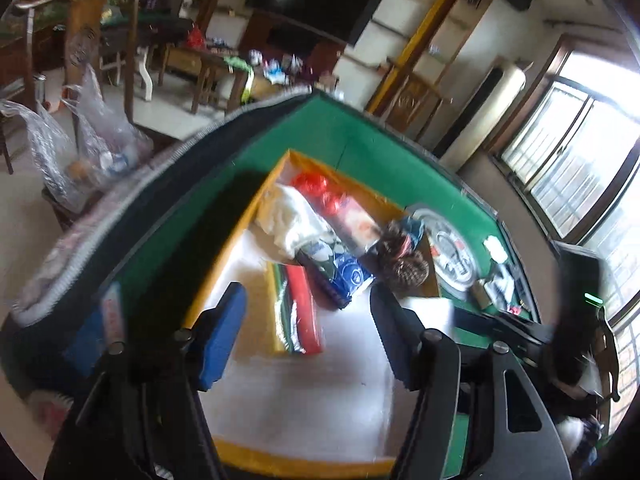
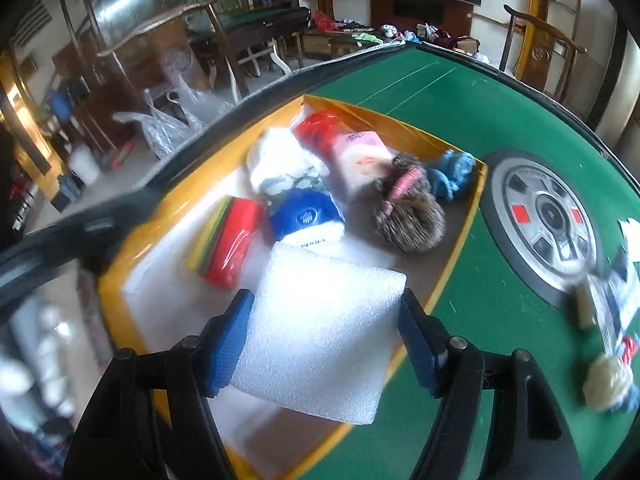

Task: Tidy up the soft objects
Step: 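Release the tube pack in the tray with the left tool while the right tool drops the foam sheet there, then move both tools back toward the remaining items on the table, then grasp the white cloth with the left tool, then carry the white cloth into the tray with the left tool while the right tool grasps the blue-and-white tissue bag, then carry the blue-and-white tissue bag into the tray and open the right tool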

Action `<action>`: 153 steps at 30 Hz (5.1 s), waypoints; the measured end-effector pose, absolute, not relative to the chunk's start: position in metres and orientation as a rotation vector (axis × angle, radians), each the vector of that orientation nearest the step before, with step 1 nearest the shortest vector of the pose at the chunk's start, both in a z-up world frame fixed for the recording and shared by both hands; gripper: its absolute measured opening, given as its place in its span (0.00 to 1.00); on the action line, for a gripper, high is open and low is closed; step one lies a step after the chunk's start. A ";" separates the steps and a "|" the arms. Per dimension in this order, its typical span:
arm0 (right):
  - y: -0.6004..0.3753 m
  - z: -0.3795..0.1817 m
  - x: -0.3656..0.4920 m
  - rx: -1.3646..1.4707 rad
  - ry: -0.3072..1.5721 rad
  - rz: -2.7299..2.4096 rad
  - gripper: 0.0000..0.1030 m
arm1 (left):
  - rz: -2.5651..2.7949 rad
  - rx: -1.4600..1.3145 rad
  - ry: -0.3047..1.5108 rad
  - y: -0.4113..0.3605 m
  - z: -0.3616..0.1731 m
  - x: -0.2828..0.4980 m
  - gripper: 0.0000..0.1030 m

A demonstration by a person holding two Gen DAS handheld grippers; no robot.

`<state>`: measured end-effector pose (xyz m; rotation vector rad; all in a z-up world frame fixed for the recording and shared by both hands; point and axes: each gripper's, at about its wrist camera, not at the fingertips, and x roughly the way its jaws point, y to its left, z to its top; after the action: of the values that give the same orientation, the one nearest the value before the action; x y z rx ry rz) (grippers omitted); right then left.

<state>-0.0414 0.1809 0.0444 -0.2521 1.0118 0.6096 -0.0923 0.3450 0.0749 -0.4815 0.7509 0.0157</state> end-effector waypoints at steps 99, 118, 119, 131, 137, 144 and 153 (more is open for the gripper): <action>-0.258 0.024 -0.047 0.628 0.733 0.094 0.63 | -0.461 -0.109 0.988 -0.012 0.032 0.008 0.26; -0.174 0.055 0.003 0.497 0.889 0.234 0.63 | -0.279 -0.327 0.813 0.203 0.088 -0.093 0.27; -0.168 0.054 0.011 0.506 0.904 0.232 0.63 | -0.244 -0.345 0.812 0.218 0.085 -0.095 0.27; -0.092 0.039 0.086 0.340 1.030 -0.004 0.65 | 0.102 -0.309 0.944 0.316 0.035 -0.094 0.40; -0.073 0.036 0.097 0.226 1.058 -0.018 0.52 | 0.184 -0.255 0.943 0.328 0.027 -0.082 0.51; -0.077 0.048 0.085 0.241 1.033 0.052 0.34 | 0.197 -0.287 0.837 0.334 0.049 -0.100 0.51; -0.064 0.075 0.048 0.238 0.971 0.197 0.16 | 0.208 -0.390 0.759 0.354 0.064 -0.124 0.52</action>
<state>0.0477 -0.0643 0.0746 0.2382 0.9710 0.1969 -0.1244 0.3538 0.0644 -0.3902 0.7593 0.2081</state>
